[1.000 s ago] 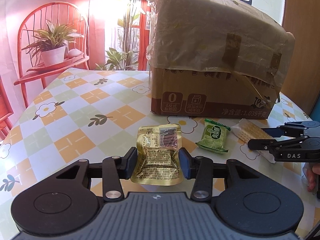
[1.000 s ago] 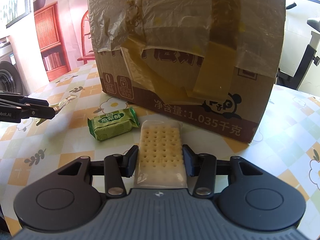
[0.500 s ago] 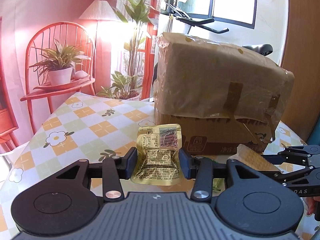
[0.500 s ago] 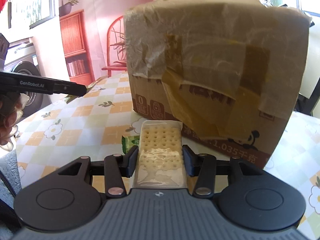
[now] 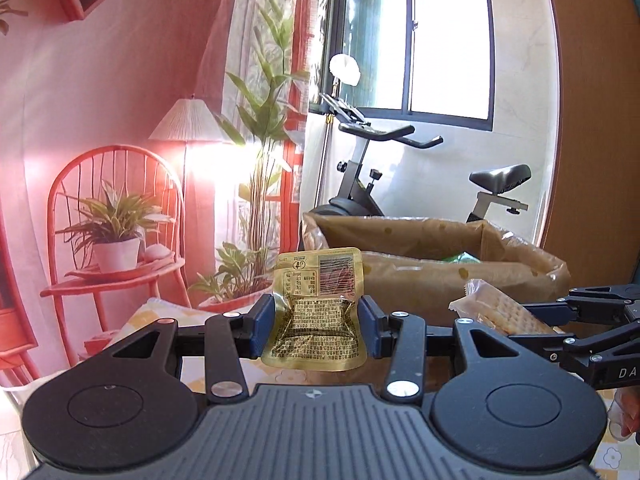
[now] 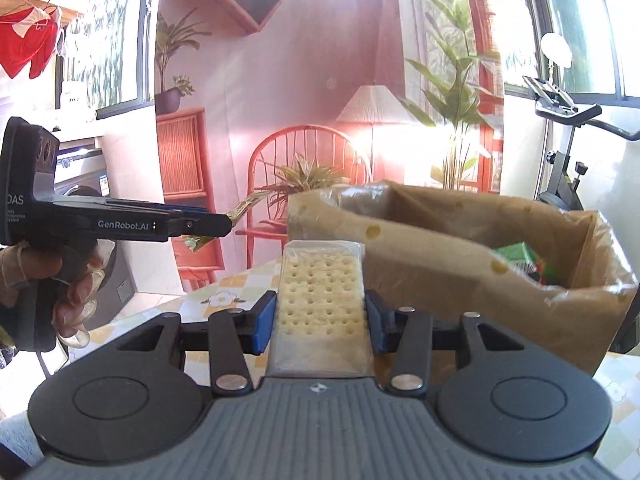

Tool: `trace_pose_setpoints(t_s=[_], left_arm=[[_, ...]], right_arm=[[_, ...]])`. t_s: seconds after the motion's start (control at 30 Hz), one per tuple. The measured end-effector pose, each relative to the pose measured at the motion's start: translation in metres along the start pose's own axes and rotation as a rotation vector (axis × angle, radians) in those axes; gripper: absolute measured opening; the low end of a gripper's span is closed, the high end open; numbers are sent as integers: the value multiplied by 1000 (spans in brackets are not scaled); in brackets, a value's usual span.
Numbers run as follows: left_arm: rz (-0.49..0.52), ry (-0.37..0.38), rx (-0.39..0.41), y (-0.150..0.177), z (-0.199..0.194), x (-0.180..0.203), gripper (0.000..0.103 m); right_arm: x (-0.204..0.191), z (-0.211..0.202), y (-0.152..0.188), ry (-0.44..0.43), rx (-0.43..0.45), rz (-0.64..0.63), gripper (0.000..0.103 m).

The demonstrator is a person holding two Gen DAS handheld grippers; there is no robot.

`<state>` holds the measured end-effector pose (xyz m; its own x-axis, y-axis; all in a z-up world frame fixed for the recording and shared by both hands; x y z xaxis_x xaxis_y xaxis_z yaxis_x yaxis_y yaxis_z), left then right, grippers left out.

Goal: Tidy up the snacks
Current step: 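Lift the cracker and gold packets up over the box opening, then open both grippers to drop the packets into the box, then withdraw both tools toward the small green cake packet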

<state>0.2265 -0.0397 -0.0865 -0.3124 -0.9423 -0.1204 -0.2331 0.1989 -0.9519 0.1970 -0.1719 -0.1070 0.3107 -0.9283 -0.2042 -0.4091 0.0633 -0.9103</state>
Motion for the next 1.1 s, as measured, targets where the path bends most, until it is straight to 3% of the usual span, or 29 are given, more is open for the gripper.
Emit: trace_pose_setpoints(t_s=[0.13,0.23,0.4,0.6,0.67,0.87,1.1], left_arm=[[56,32,66,-36,13,19,48],[95,66,84,-59,37,38,49],[145,83,41,-74,87,64,49],[62,93,-52,-72,132,61,59],[45,85,-69,-71,137,55,64],[47,131,-109,-58,112,43,66],[76,120,-150,-45,65,15,65]], right_arm=[[21,-9,-42,62,58,13,49],[51,-5,-65,174,54,33,49],[110,13,-73,323,-16,92,49],[148,21,-65,397,-44,143,53],[151,15,-65,392,-21,164,62],[129,-8,-66,317,9,141,63],[88,-21,-60,232,16,125,63]])
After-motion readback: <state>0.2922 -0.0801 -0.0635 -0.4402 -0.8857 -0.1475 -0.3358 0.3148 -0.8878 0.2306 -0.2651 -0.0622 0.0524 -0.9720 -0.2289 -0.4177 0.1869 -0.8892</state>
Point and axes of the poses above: each gripper's, at about its wrist camera, not at the fingertips, and z roughly the way its jaws point, x to its right, y to its underside, the point moved 7 cm from there along z, roughly the way its jaws point, and after that the axes turned 9 degrees about z, right-handed, at the moved point
